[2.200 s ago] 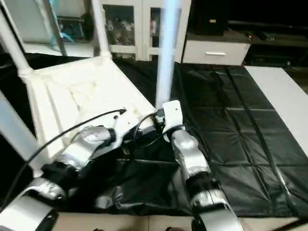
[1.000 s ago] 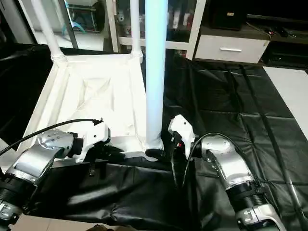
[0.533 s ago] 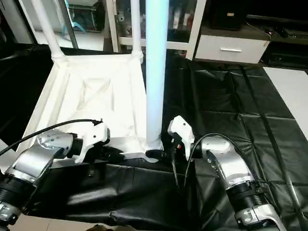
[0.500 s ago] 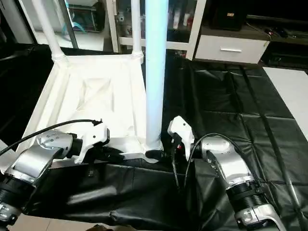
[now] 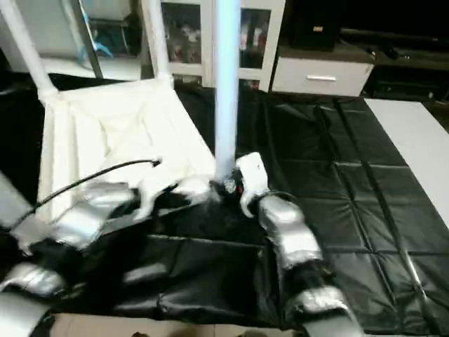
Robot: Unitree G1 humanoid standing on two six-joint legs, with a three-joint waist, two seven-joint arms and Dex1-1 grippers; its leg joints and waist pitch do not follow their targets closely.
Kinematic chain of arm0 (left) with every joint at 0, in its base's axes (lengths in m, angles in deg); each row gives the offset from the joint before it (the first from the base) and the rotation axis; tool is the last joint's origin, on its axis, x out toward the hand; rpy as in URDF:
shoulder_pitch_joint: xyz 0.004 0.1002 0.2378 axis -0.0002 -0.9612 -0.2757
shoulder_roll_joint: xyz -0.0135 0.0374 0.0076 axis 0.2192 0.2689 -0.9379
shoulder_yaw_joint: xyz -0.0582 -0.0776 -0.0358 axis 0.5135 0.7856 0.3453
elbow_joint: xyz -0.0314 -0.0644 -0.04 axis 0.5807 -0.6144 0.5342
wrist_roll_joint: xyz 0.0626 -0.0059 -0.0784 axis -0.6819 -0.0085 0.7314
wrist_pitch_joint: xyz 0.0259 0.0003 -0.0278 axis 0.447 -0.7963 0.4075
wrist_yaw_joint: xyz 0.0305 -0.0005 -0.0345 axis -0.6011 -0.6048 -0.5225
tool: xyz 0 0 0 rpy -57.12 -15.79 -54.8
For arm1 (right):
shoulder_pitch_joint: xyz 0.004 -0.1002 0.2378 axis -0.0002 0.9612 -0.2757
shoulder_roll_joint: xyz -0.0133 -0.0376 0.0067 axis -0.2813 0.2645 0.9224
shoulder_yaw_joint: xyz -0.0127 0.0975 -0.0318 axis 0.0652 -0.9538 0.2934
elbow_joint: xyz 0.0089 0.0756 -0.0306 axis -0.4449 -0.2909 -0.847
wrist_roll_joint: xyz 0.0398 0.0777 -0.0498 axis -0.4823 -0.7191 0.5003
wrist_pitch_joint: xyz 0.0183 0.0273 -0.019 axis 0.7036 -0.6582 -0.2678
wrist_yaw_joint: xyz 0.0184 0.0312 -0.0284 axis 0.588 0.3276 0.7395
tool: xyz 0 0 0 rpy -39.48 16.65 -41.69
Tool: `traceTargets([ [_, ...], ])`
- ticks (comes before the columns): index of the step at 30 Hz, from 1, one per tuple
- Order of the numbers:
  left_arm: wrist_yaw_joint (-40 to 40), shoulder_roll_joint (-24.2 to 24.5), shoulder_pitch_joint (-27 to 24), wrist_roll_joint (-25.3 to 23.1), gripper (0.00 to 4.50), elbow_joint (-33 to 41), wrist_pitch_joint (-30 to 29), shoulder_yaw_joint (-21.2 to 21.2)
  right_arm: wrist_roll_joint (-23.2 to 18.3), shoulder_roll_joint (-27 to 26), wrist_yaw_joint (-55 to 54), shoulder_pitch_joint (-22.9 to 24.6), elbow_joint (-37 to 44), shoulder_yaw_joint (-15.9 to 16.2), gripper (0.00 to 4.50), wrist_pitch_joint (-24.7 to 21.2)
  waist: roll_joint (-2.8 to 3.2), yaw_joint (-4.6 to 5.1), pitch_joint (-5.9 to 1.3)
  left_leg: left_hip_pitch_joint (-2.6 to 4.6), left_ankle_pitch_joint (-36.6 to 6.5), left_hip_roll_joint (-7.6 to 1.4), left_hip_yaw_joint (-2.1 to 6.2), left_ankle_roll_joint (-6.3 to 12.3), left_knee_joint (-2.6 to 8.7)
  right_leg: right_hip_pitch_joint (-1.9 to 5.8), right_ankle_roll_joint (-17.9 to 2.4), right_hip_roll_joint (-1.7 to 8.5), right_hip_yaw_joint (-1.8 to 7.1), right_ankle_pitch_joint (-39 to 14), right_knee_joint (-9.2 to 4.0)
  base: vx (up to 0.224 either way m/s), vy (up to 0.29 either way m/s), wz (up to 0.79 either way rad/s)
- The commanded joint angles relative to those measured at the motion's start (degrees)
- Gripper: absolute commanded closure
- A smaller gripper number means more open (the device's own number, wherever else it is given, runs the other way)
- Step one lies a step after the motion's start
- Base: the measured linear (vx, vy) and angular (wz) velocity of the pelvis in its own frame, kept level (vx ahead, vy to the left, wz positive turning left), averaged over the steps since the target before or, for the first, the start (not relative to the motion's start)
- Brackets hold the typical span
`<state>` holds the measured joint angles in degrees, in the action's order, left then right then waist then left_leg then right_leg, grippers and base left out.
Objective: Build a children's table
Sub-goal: Rotate leg to tighten
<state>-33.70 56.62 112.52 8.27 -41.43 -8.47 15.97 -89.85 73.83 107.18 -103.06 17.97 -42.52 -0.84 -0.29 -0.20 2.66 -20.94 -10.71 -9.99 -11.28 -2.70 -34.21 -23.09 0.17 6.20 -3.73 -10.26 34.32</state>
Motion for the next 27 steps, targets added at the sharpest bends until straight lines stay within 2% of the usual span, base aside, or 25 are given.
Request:
traceTargets([
  [1,-7.5,-3.9,1.7,-0.3,4.50,-2.7,-0.1,0.0,2.8,-2.0,-6.6,-0.9,-4.2,0.5,1.82,-1.0,-0.40,0.27,-2.89,0.92,-23.7,-2.49,2.09,-1.26,4.74,1.12,-6.4,2.50,1.80,-31.7,-6.07,0.000,0.000,0.00],
  [2,-11.4,-5.4,2.9,-1.1,4.50,-4.4,-0.4,0.6,2.5,-3.6,-8.9,-1.9,-6.0,-0.2,1.82,-0.6,-0.24,0.26,-2.90,1.42,-24.5,-2.57,2.05,-1.52,4.74,0.76,-6.5,2.32,1.73,-30.9,-6.24,0.000,0.000,0.00],
  [6,-17.1,-8.2,5.0,-2.2,4.50,-7.4,-0.8,1.8,2.1,-6.6,-11.8,-3.2,-8.7,-1.3,1.82,2.1,-0.22,0.13,-3.09,1.58,-25.2,-2.55,1.94,-0.98,4.87,0.80,-7.5,2.37,1.74,-27.7,-6.25,0.000,0.000,0.00],
  [7,-16.5,-8.8,5.2,-1.7,4.50,-7.9,-0.1,2.1,2.6,-7.4,-10.4,-3.2,-8.5,-0.7,1.82,4.7,-0.53,0.06,-3.21,1.10,-23.8,-2.66,1.95,-0.31,5.03,1.28,-7.9,2.52,1.77,-25.6,-5.98,0.000,0.000,0.00],
  [9,-15.7,-8.7,5.1,-1.5,4.50,-7.9,0.7,2.1,2.4,-7.5,-9.5,-3.2,-8.1,-0.6,1.82,6.1,-0.36,-0.01,-3.24,0.80,-22.6,-2.74,1.91,0.16,5.15,1.53,-8.4,2.55,1.84,-23.4,-5.81,0.000,0.000,0.00],
  [10,-13.6,-8.1,4.3,-1.0,4.50,-6.9,1.2,2.1,0.5,-7.4,-6.0,-2.4,-6.2,-1.0,1.82,7.7,-0.67,-0.13,-3.37,0.64,-20.8,-2.73,1.65,1.02,5.16,1.67,-9.3,2.47,1.95,-20.2,-5.48,0.000,0.000,0.00],
  [12,-10.9,-7.3,3.3,-0.4,4.50,-5.4,1.4,2.1,-0.1,-6.7,-3.8,-1.5,-4.1,-1.0,1.26,9.3,-0.64,-0.40,-3.37,0.58,-20.0,-2.76,1.48,1.99,5.01,1.76,-9.9,2.75,2.10,-19.3,-5.41,0.000,0.000,0.00],
  [14,-10.4,-7.1,3.1,-0.4,4.50,-5.2,1.4,2.2,-0.2,-6.5,-3.4,-1.4,-3.8,-1.0,1.08,9.8,-0.74,-0.35,-3.45,0.22,-18.4,-2.71,1.44,2.79,4.97,2.02,-10.0,2.72,2.08,-19.1,-5.23,0.000,0.000,0.00],
  [15,-9.4,-6.5,2.6,-0.4,4.50,-4.8,1.6,2.1,-0.8,-6.1,-1.8,-1.0,-2.8,-1.1,1.03,9.7,-0.69,-0.34,-3.39,0.21,-18.6,-2.68,1.43,2.99,4.96,2.00,-9.9,2.66,2.05,-19.7,-5.31,0.000,0.000,0.00],
  [17,-5.1,-4.0,0.9,0.2,4.50,-2.5,1.2,1.7,-3.0,-3.6,3.6,0.6,1.4,-1.1,0.80,7.8,-0.59,-0.13,-3.36,-0.28,-18.6,-2.76,1.64,3.18,5.08,2.35,-9.1,2.72,1.97,-21.0,-5.33,0.000,0.000,0.00],
  [18,-1.1,-2.3,-0.6,1.3,4.50,-0.2,0.9,1.5,-5.2,-1.5,8.3,1.7,4.7,-1.1,0.69,5.8,-0.56,0.02,-3.45,-0.65,-17.9,-2.82,1.82,3.13,5.19,2.63,-8.8,2.69,1.88,-20.8,-5.16,0.000,0.000,0.00],
  [19,1.9,-0.8,-1.8,2.0,4.50,1.5,0.8,1.2,-8.3,0.9,14.2,3.0,8.3,-0.9,0.63,3.0,-0.60,-0.06,-3.43,-0.66,-17.4,-2.85,1.80,3.94,5.23,2.90,-8.9,2.54,1.87,-19.4,-5.11,0.000,0.000,0.00],
  [20,3.6,0.0,-2.5,2.5,4.50,2.3,1.4,1.0,-10.0,2.2,17.3,3.7,10.1,-0.8,0.57,1.0,-0.51,-0.04,-3.33,-0.61,-17.5,-2.94,1.80,4.26,5.26,2.77,-9.1,2.53,1.91,-19.5,-5.15,0.000,0.000,0.00],
  [22,7.3,1.4,-3.8,4.0,4.50,4.4,1.5,0.9,-12.1,6.0,24.0,5.3,13.8,0.4,0.36,-2.1,-0.23,-0.39,-3.60,0.34,-16.3,-3.04,1.31,4.50,4.82,2.17,-11.0,2.54,2.29,-17.0,-5.16,0.000,0.000,0.00],
  [23,7.9,1.7,-4.0,4.2,4.50,4.8,1.3,0.9,-12.2,6.9,25.3,5.6,14.5,0.9,0.26,-2.2,-0.14,-0.68,-3.65,0.25,-14.4,-3.06,1.17,4.68,4.82,2.23,-12.2,2.35,2.28,-13.8,-4.73,0.000,0.000,0.00],
  [27,16.0,5.0,-6.5,7.0,4.50,9.3,0.4,-0.4,-11.6,14.6,34.8,8.1,18.0,2.5,0.19,-2.8,0.07,-1.00,-3.68,0.25,-13.3,-3.17,1.19,4.63,4.78,2.42,-13.7,2.27,2.16,-11.3,-4.23,0.000,0.000,0.00],
])
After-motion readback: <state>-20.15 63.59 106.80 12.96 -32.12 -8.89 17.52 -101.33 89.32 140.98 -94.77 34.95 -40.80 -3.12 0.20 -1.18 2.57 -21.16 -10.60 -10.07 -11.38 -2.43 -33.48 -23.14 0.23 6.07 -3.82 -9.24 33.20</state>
